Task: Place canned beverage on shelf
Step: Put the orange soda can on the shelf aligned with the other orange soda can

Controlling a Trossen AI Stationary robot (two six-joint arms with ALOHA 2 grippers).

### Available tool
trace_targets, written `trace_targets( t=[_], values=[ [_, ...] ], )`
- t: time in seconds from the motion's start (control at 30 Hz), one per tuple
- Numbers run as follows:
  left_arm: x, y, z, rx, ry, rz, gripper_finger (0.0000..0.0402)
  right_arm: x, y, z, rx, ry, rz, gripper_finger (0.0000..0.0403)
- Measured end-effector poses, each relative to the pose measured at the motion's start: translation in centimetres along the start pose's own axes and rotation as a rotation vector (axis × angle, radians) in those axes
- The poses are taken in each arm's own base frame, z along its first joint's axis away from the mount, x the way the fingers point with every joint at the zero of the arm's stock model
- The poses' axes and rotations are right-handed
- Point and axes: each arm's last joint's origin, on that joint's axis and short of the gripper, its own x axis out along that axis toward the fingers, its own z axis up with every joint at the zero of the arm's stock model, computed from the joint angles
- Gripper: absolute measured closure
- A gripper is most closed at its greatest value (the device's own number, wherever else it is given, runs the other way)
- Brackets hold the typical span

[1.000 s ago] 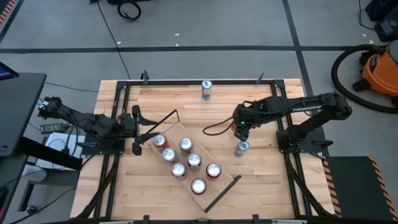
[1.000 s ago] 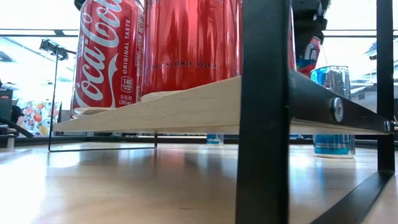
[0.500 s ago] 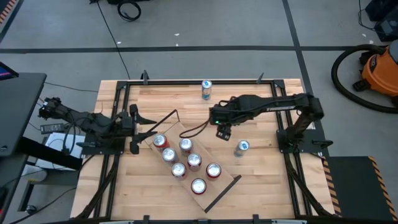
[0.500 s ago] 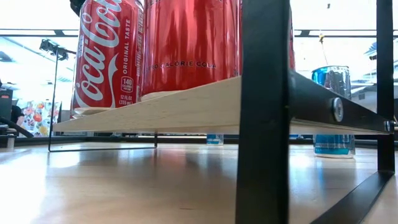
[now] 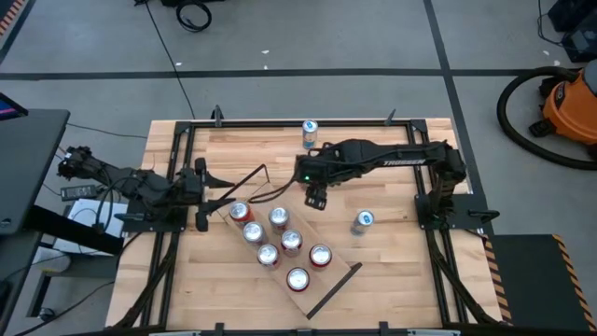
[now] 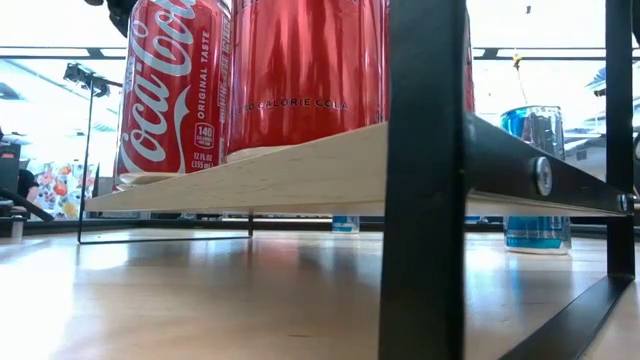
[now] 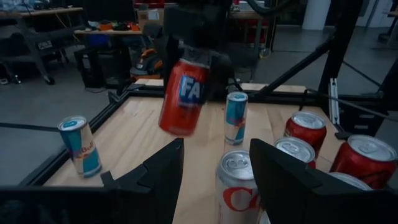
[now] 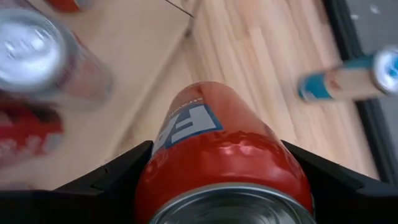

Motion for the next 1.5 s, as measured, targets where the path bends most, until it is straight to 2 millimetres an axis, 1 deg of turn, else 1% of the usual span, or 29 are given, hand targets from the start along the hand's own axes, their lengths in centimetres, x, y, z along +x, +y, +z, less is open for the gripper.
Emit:
trace_targets(
  t=[0.2,0.53,0.6,0.7,0.77,0.83,0.9,0.97,1.1,1.2,1.3,1.43,1.5],
  values=[
    [0.1,0.2,0.0,-0.010,0.000,0.019,0.0207,2.1,0.2,2.3,-0.039,-0.012,0.073,0.0079],
    [0.1,0.3,-0.2,-0.024,0.023,0.024,0.0207,3.5,0.8,6.0,-0.145,-0.026,0.127,0.0079],
    [0.1,0.3,-0.4,-0.038,0.037,0.025,0.0207,3.9,0.8,6.3,-0.159,-0.022,0.127,0.0078],
    [0.2,0.2,-0.6,-0.044,0.058,0.021,0.0207,4.1,0.6,5.9,-0.166,0.004,0.124,0.0078],
    [0.6,0.0,-0.8,-0.033,0.077,0.021,0.0207,3.4,0.3,5.8,-0.157,0.004,0.124,0.0078],
    [1.3,-0.2,-1.0,-0.022,0.086,0.062,0.0207,2.5,0.0,5.7,-0.153,-0.009,0.127,0.0078],
    [2.5,-0.5,-1.0,0.001,0.075,0.134,0.0207,1.5,-0.3,5.6,-0.153,-0.031,0.130,0.0078],
    [3.7,-0.7,-0.8,0.049,0.068,0.161,0.0207,0.9,-0.3,5.5,-0.154,-0.044,0.132,0.0078],
    [5.8,-1.2,0.8,0.123,0.108,0.185,0.0207,-0.2,-0.4,5.3,-0.156,-0.070,0.146,0.0078],
    [7.4,-1.8,1.6,0.206,0.162,0.195,0.0202,-0.9,-0.3,5.1,-0.162,-0.076,0.171,0.0078],
    [9.0,-2.4,2.3,0.255,0.189,0.199,0.0176,-1.2,0.0,5.0,-0.180,-0.079,0.175,0.0078],
    [10.9,-2.5,2.9,0.261,0.215,0.235,0.0109,-1.7,0.4,4.8,-0.205,-0.094,0.181,0.0078],
    [11.7,-2.4,2.8,0.249,0.237,0.252,0.0074,-1.8,0.6,4.8,-0.216,-0.096,0.182,0.0078]
  ],
)
